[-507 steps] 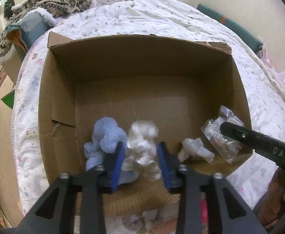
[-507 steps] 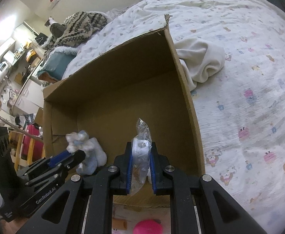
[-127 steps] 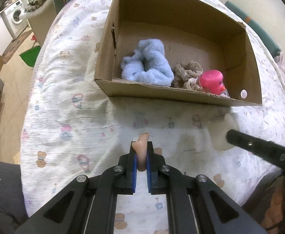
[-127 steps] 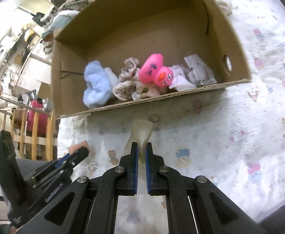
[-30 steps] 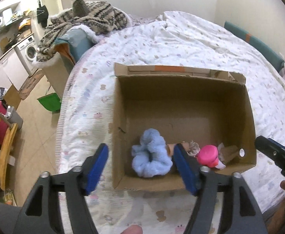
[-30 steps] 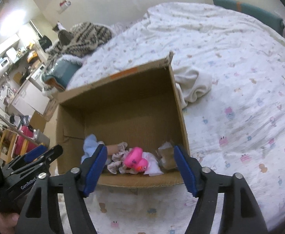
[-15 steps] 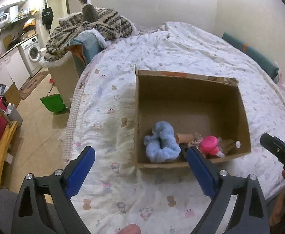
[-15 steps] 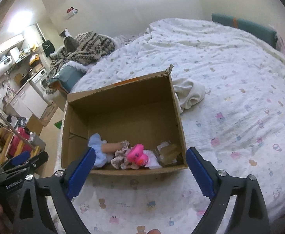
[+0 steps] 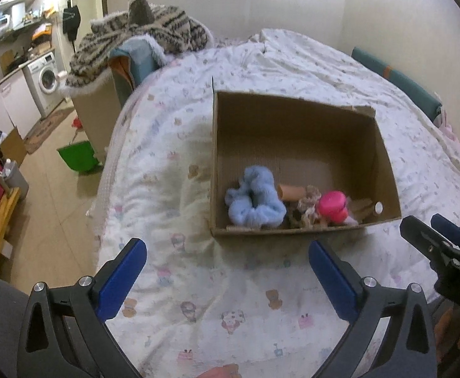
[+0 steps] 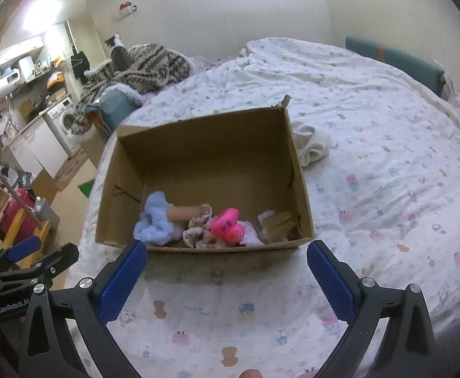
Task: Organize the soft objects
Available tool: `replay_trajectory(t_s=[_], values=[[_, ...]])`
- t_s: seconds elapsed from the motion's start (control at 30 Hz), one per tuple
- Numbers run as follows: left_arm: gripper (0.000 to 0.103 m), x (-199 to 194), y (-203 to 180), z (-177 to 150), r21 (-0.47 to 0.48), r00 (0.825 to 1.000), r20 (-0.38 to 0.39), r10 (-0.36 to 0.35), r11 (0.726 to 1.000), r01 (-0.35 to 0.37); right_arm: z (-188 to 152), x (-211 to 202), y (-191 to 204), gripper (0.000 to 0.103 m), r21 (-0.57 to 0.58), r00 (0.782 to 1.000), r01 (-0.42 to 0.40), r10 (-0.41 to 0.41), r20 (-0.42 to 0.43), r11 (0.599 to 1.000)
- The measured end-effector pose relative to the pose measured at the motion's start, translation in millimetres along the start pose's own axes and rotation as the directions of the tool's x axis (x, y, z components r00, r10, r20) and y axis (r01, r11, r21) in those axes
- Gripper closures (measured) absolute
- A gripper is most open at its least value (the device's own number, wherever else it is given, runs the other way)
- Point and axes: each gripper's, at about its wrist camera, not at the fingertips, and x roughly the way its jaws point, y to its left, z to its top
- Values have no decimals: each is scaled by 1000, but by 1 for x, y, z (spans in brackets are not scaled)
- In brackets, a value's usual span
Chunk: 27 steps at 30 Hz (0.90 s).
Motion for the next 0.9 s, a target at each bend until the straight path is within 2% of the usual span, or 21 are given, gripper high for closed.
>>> replay_trajectory(t_s=[0.9], values=[[0,17,4,5,-42,999,-40,-12,999,11,1,12,0,0,14,1000,5,-5,-8,1000]])
